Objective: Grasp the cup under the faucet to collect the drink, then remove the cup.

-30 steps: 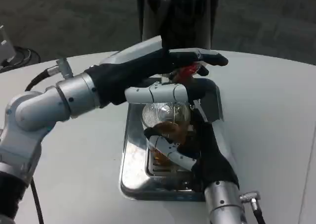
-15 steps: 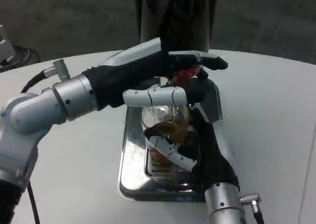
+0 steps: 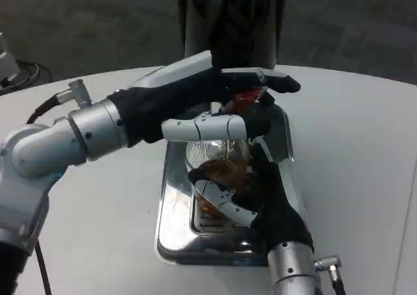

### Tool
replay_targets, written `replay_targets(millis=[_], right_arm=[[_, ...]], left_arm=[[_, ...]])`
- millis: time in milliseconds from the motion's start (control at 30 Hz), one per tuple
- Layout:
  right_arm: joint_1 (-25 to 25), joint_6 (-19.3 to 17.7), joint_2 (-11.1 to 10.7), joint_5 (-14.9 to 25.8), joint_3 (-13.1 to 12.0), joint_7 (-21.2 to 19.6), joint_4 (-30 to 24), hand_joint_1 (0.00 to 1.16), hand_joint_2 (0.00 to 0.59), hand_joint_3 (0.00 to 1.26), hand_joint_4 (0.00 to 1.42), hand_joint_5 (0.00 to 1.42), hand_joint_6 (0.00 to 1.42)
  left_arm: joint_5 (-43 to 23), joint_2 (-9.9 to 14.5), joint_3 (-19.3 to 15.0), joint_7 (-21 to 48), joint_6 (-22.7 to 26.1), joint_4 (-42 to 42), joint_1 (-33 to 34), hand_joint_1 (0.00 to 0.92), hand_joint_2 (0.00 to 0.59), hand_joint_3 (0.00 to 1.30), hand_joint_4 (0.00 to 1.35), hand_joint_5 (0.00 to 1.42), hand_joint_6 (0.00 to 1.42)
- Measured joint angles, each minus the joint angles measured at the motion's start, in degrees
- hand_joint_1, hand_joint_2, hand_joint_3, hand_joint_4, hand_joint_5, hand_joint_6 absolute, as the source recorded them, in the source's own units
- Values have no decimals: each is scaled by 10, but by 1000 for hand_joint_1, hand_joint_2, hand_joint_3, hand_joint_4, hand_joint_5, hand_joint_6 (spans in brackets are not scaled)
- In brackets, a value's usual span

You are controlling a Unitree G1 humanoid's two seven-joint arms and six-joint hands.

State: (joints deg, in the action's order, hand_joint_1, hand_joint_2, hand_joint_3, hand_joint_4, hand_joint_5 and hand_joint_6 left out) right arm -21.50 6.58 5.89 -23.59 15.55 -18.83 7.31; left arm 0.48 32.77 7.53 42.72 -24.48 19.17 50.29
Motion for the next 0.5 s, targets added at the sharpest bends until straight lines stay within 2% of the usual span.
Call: replay_targets(millis=[367,500], right_arm=[[-1,6,0,0,9,-18,14,641,212,57,151,216,114],[-5,6,3,-1,14,-32,21,653,211,104,177,241,137]], left_arm=[[0,1,0,0,1,0,0,0,113,230,148,216,345],[0,1,0,1,1,0,0,0,113,231,148,216,345]])
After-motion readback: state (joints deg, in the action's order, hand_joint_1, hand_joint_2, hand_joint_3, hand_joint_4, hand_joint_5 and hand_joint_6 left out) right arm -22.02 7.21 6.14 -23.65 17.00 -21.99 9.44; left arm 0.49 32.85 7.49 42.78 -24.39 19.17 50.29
